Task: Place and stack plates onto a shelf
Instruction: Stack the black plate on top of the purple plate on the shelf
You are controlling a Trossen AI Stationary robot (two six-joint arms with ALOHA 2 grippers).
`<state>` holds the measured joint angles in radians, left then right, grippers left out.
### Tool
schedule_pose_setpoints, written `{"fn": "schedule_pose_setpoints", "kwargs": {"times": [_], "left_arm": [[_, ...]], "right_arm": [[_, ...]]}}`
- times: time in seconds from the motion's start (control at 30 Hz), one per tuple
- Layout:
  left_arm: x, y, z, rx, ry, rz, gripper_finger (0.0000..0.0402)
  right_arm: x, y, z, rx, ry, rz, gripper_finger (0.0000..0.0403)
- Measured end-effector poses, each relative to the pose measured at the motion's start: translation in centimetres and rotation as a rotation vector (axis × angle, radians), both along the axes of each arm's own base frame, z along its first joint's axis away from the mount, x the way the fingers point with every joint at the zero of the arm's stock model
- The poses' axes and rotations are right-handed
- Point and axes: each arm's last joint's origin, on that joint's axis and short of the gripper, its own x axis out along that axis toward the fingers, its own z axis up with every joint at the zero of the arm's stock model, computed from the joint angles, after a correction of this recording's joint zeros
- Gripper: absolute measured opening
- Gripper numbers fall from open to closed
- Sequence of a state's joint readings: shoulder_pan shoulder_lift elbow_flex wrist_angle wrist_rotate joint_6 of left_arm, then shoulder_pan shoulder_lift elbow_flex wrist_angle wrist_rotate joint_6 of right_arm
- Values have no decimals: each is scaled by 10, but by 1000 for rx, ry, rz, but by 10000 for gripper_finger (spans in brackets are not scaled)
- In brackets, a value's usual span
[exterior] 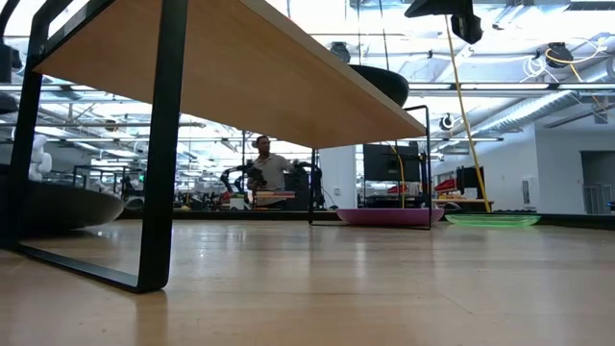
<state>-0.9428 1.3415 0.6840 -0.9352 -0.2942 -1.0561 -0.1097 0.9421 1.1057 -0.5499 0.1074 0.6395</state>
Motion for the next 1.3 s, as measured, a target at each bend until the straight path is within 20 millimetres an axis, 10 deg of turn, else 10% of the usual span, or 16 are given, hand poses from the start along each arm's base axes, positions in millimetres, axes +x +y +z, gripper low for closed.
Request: {"fn": "schedule_pose_setpoints", "kwargs": {"times": [0.8,1.3], "left_arm": [[14,-8,90,123,-111,-41,25],[29,19,173,185,-282,-10,25]], "right_arm": [[0,0,1,3,-9,2,0],[1,0,2,2,-21,2,0]]}}
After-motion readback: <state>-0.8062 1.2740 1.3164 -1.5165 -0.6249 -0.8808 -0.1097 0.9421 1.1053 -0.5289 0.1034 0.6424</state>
